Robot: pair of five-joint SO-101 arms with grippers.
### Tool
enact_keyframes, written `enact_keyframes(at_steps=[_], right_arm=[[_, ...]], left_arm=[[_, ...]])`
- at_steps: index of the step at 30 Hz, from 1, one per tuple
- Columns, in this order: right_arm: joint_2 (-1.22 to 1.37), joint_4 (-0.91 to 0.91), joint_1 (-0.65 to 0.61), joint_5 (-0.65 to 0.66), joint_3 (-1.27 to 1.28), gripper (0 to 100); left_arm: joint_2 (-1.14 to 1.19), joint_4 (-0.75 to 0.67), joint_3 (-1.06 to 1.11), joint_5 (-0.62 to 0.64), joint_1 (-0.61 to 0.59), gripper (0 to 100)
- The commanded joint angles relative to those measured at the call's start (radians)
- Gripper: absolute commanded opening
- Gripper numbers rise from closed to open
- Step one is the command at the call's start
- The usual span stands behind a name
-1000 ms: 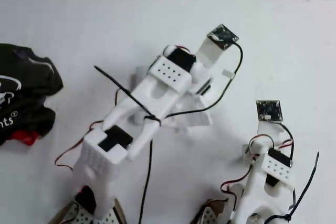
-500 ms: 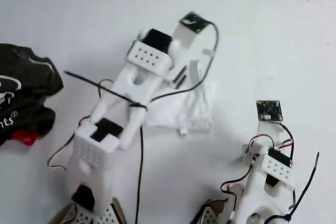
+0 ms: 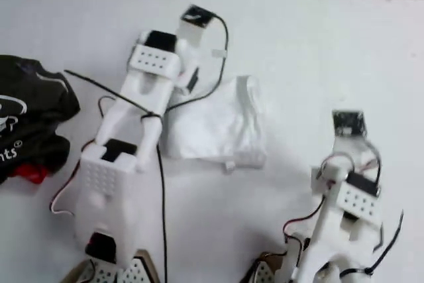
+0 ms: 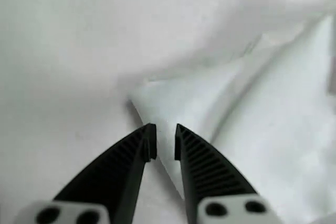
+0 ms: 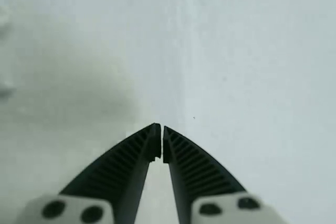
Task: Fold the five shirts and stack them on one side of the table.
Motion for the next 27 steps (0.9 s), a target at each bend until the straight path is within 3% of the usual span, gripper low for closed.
enact_keyframes(at_steps=[1, 6, 13, 17, 27], right_arm=[[0.041, 0.202, -0.222, -0.066, -0.305, 1.8], [0.206, 0.191, -0.513, -0.190, -0.450, 1.8], [0.366, 0.133, -0.719, -0.180, -0.511, 1.8], [0.481, 0.073, -0.728, -0.161, -0.511, 1.8], [0.750, -0.024, -0.595, -0.157, -0.517, 1.8]], left_arm=[[-0.002, -0.035, -0.051, 0.014, -0.020, 9], [0.095, -0.098, -0.076, 0.018, -0.017, 9], [0.184, -0.095, -0.151, 0.080, -0.023, 9], [0.213, -0.098, -0.186, 0.080, -0.043, 9], [0.310, -0.095, -0.272, 0.078, -0.097, 9]])
